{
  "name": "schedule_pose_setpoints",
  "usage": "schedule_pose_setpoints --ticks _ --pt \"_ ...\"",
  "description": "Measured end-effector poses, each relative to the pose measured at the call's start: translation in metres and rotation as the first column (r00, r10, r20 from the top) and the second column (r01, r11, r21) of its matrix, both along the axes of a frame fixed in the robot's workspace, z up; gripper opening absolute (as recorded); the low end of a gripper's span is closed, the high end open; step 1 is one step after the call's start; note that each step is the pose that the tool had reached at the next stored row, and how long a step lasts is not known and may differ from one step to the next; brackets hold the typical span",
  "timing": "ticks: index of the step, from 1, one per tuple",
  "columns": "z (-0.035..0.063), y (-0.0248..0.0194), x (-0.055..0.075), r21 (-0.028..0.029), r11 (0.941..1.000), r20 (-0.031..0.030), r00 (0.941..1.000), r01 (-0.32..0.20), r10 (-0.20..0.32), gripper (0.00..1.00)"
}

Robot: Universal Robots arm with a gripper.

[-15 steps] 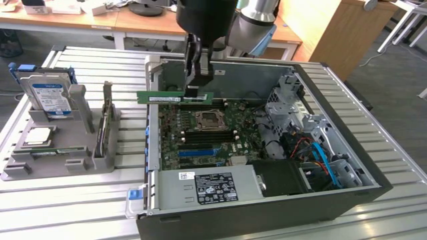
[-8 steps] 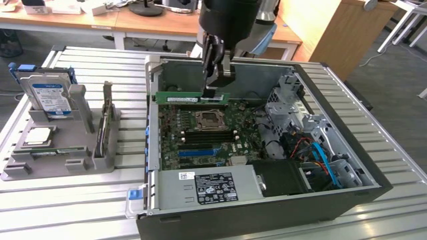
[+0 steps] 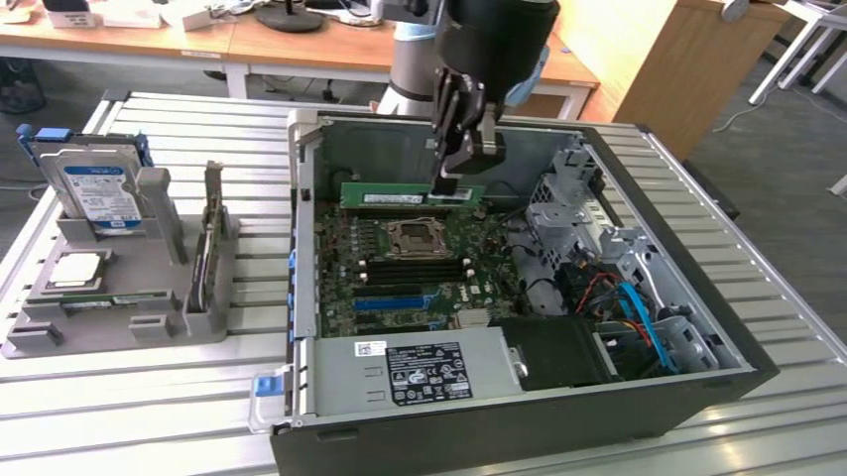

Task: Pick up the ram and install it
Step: 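Pick up the ram and move it above insertion slot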

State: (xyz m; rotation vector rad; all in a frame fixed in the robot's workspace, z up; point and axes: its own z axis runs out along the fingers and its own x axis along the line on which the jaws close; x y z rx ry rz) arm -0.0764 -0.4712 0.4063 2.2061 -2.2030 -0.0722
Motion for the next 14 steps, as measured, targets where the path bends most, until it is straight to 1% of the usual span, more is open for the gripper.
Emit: schedule_pose_setpoints --ticks 10,12,14 --pt "-0.0002 -0.0011 0.031 0.0000 1.0000 0.0000 1.0000 0.000 0.000 0.12" --pt "-0.0002 -0.0012 0.035 0.0000 1.0000 -0.0001 1.0000 0.000 0.000 0.12" --pt "-0.0002 -0.0012 0.035 0.0001 1.0000 0.0000 1.0000 0.000 0.000 0.12"
